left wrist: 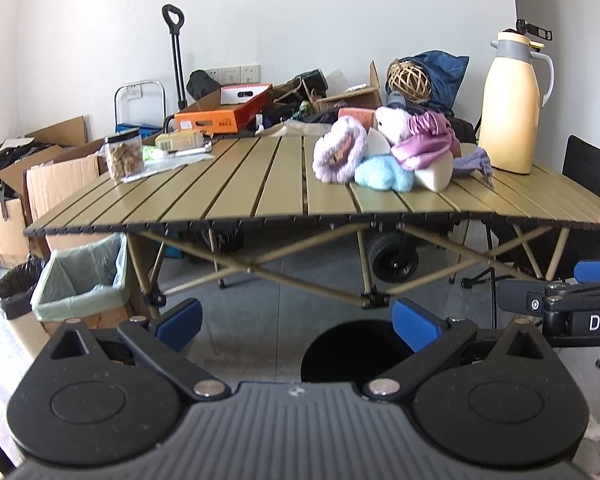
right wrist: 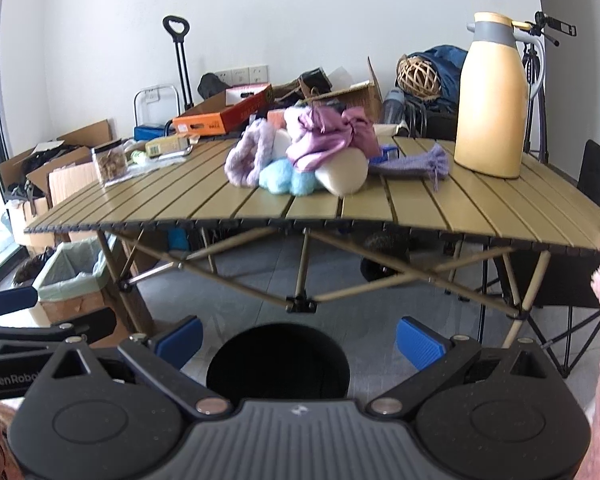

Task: Collect trash
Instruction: 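Reach the right tool to the table and grasp the purple satin cloth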

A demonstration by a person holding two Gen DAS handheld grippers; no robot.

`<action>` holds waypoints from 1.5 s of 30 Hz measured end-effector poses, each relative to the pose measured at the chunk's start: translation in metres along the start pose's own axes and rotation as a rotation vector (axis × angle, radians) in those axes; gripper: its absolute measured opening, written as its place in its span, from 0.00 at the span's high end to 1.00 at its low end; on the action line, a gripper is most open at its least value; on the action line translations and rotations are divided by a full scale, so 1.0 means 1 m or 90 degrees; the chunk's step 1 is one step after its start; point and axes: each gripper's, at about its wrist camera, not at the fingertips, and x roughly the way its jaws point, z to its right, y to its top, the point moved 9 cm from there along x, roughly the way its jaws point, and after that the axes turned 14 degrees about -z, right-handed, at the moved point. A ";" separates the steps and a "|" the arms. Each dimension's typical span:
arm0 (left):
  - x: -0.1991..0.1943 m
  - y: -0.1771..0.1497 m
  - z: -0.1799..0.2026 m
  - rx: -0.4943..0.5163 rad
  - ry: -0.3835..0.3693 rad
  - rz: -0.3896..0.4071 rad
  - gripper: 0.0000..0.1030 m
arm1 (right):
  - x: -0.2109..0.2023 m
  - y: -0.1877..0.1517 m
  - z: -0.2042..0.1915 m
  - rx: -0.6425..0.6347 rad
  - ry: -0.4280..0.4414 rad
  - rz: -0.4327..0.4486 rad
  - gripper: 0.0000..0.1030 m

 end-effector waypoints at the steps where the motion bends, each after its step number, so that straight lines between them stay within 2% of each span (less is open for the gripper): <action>1: 0.004 0.008 0.001 0.002 0.000 0.006 0.00 | 0.002 0.005 0.001 0.000 -0.002 0.006 0.00; 10: 0.028 0.055 0.004 0.005 0.004 0.041 0.00 | 0.015 0.063 0.012 -0.010 -0.010 0.077 0.00; 21: 0.059 0.104 -0.006 -0.033 0.009 0.063 0.00 | 0.042 0.137 0.020 -0.029 -0.039 0.173 0.00; 30: 0.084 0.129 -0.017 -0.045 0.025 0.062 0.00 | 0.089 0.170 0.018 -0.063 -0.061 0.208 0.00; 40: 0.102 0.135 -0.016 -0.045 0.010 0.058 0.00 | 0.122 0.195 0.021 -0.063 -0.070 0.203 0.01; 42: 0.105 0.134 -0.016 -0.043 0.005 0.055 0.00 | 0.127 0.197 0.024 -0.060 -0.068 0.201 0.03; 44: 0.109 0.133 -0.016 -0.043 0.002 0.049 0.00 | 0.130 0.199 0.027 -0.059 -0.061 0.199 0.17; 45: 0.110 0.132 -0.016 -0.044 0.000 0.048 0.00 | 0.132 0.199 0.029 -0.056 -0.057 0.196 0.20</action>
